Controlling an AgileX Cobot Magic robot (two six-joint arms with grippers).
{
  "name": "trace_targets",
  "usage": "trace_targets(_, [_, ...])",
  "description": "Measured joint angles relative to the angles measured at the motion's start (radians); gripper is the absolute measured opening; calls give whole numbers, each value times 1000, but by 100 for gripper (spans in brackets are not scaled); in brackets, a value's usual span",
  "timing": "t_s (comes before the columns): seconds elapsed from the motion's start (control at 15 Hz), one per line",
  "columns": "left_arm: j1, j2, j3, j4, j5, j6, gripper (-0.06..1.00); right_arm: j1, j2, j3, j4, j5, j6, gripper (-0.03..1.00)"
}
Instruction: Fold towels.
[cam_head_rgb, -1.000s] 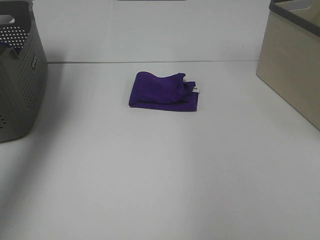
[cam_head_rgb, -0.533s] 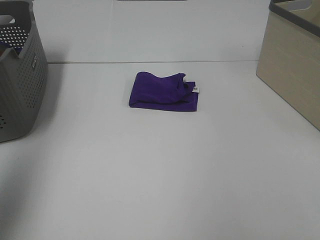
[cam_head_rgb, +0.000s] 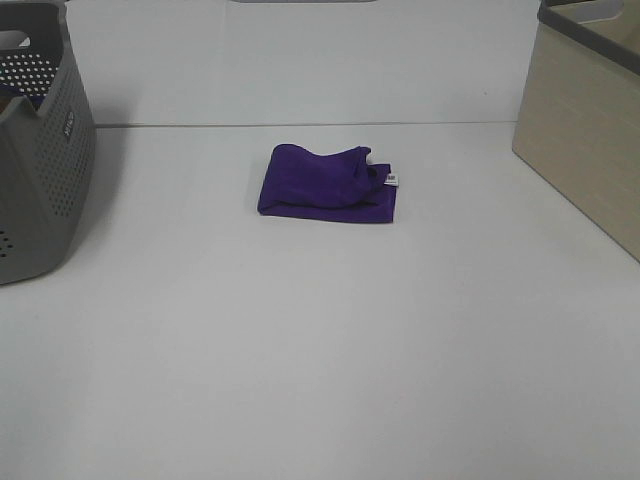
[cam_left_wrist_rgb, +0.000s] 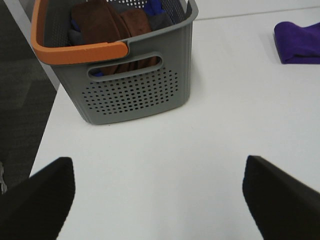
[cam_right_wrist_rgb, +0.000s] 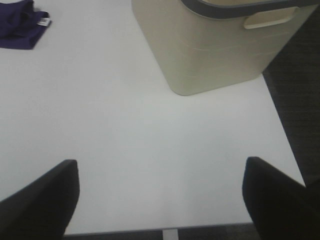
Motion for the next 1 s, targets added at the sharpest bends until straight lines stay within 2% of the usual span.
trace_targets(0.13, [0, -27, 10, -1, 22, 0, 84, 0, -30, 19, -13, 27, 1, 87])
trace_targets(0.33, [0, -27, 72, -29, 27, 9, 84, 0, -122, 29, 19, 34, -3, 87])
trace_targets(0.67, [0, -27, 118, -119, -64, 31, 82, 0, -145, 117, 47, 34, -24, 87])
trace_targets(0.8, [0, -27, 118, -121, -78, 34, 81, 0, -145, 154, 54, -98, -24, 86])
trace_targets(1.0, [0, -27, 118, -119, -78, 34, 81, 0, -145, 168, 57, -124, -24, 86])
